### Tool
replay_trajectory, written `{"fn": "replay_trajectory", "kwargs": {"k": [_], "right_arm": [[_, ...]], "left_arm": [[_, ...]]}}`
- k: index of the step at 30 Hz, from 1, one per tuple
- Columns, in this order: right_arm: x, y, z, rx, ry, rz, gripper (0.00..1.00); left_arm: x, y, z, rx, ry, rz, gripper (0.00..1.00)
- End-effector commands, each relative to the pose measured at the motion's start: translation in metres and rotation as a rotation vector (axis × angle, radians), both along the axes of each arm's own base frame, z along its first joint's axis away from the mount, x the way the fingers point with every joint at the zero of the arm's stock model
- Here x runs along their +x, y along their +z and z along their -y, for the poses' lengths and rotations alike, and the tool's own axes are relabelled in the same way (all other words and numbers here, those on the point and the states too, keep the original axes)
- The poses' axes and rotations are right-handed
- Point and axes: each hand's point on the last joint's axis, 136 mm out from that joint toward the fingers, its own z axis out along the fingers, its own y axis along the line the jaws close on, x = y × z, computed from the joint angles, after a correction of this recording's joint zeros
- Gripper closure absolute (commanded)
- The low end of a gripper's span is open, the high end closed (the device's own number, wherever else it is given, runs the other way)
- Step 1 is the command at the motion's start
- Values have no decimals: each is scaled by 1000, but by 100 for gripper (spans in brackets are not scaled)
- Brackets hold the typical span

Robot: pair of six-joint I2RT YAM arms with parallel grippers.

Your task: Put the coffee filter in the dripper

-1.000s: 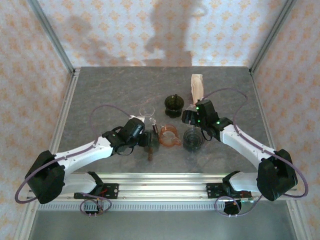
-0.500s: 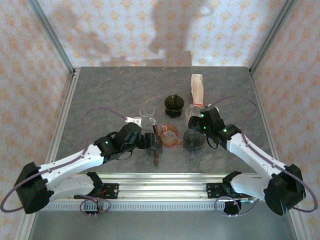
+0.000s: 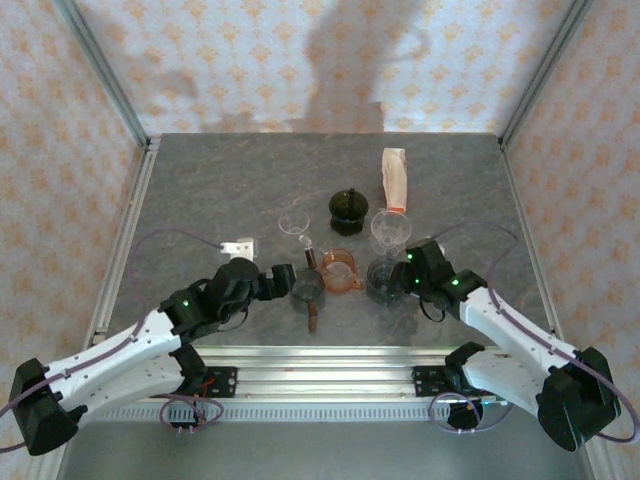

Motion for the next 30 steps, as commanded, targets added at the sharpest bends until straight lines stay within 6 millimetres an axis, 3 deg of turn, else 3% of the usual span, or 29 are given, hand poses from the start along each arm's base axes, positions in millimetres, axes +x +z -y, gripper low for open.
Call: {"fn": "replay_trajectory", "kwargs": {"k": [1,10,16,25,30], "right_arm": [[0,-3,-4,24,-3,0,53],[1,-3,-5,15,7,-6,84],[4,10,-2,3,2,19,100],[10,64,5,-16,7,132,100],[14,104,-9,48,74,195,100]], "left_arm": [[-2,-7,-14,27,57,-7,1],[-3,-12,-18,32,75,-19,0],[-4,-10,-19,29,79,-16,0],[-6,-6,-25,29,93,-5,0],[-8,-6,-34,59,112,3,1]]}}
